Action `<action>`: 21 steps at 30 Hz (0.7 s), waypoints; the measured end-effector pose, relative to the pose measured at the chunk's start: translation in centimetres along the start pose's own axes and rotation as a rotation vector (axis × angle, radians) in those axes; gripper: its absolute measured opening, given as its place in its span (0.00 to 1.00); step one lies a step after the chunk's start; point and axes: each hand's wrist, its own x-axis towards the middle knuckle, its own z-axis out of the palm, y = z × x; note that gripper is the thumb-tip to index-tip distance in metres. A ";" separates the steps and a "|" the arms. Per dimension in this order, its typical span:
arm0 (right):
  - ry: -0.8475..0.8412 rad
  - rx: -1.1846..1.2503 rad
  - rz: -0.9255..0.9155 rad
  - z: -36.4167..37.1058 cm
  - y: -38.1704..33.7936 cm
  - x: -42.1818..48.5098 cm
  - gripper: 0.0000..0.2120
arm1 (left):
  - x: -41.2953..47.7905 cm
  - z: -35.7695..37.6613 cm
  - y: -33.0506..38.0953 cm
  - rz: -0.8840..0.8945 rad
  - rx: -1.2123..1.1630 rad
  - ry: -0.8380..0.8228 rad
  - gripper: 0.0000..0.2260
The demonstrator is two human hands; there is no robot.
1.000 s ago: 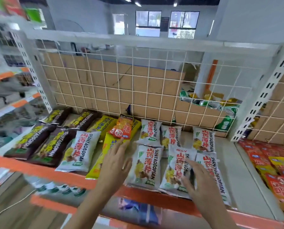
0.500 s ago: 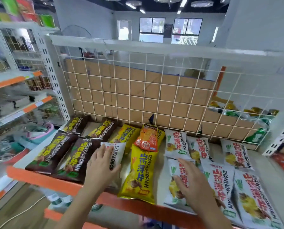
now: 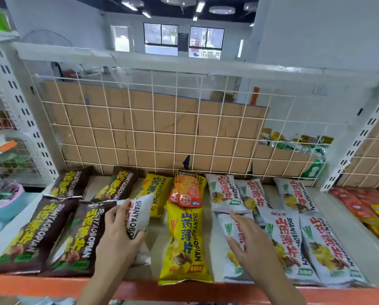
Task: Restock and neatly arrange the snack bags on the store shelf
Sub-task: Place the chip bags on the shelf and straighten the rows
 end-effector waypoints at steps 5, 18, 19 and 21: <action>0.019 -0.028 0.021 -1.2 0.2 -0.6 0.26 | 0.1 -1.1 2.4 0.068 -0.138 0.014 0.33; 0.104 0.356 0.127 -5.8 4.3 -3.7 0.17 | -3.1 5.2 14.1 0.463 -0.242 -0.256 0.32; 0.107 0.415 0.136 -6.3 4.9 -3.7 0.18 | -3.5 6.2 15.2 0.484 -0.236 -0.291 0.32; 0.102 0.515 0.138 -7.3 6.0 -3.3 0.21 | -4.4 8.2 17.5 0.525 -0.235 -0.342 0.33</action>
